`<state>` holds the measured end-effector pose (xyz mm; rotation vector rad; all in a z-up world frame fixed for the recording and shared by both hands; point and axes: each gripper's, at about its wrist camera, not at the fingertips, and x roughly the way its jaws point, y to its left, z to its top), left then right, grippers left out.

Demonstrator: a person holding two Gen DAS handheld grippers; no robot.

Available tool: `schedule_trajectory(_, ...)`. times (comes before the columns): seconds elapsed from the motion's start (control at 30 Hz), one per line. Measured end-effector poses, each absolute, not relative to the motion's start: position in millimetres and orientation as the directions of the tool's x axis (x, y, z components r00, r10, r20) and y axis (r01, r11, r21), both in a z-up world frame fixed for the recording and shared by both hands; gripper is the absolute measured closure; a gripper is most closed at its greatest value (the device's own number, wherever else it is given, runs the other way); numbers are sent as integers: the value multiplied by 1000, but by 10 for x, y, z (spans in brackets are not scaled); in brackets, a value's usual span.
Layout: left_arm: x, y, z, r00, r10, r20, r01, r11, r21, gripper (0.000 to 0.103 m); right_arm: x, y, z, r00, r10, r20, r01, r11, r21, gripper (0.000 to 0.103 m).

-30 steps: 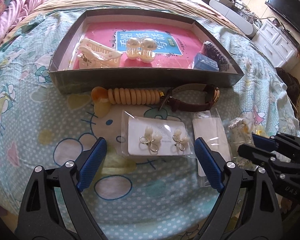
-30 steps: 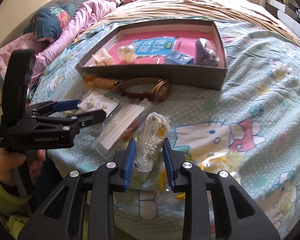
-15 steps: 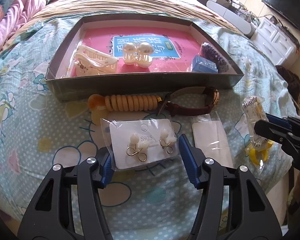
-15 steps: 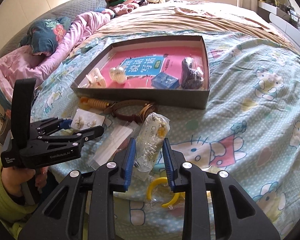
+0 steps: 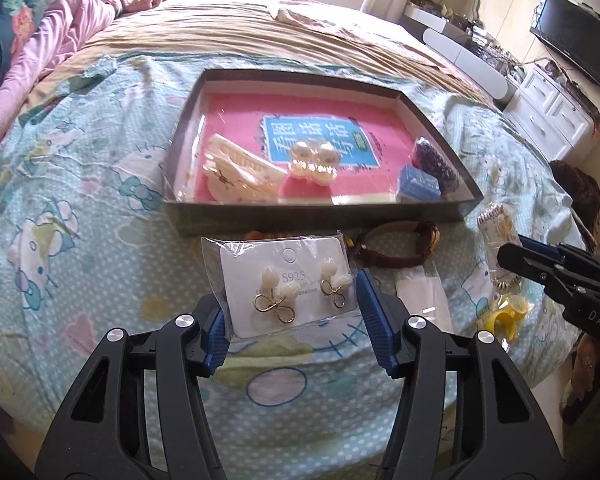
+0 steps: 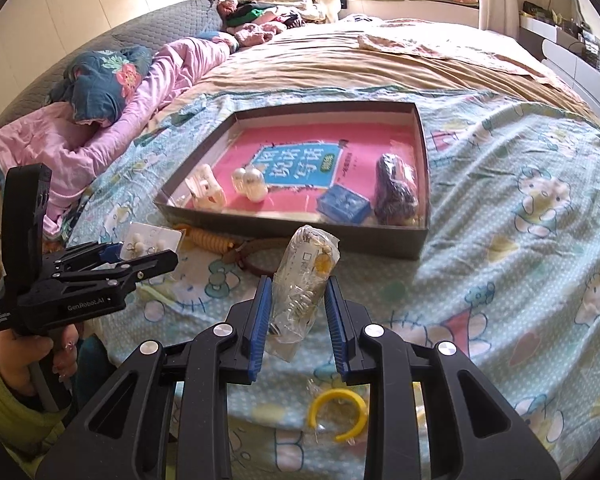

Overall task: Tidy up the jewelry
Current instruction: 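Carry the earring card and clear bag over the tray with both grippers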

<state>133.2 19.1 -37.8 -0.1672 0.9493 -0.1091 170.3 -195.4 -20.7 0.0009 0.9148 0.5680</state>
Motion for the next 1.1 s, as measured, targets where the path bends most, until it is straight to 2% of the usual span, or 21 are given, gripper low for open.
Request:
schedule_trajectory(0.6, 1738, 436, 66, 648, -115, -753, -13, 987, -162, 55, 2112, -1750, 149, 557, 484, -675, -488, 848, 206, 77)
schedule_trajectory(1.1, 2232, 311, 65, 637, -105, -763, 21, 993, -119, 55, 2483, -1765, 242, 601, 449, -661, -468, 868, 163, 77)
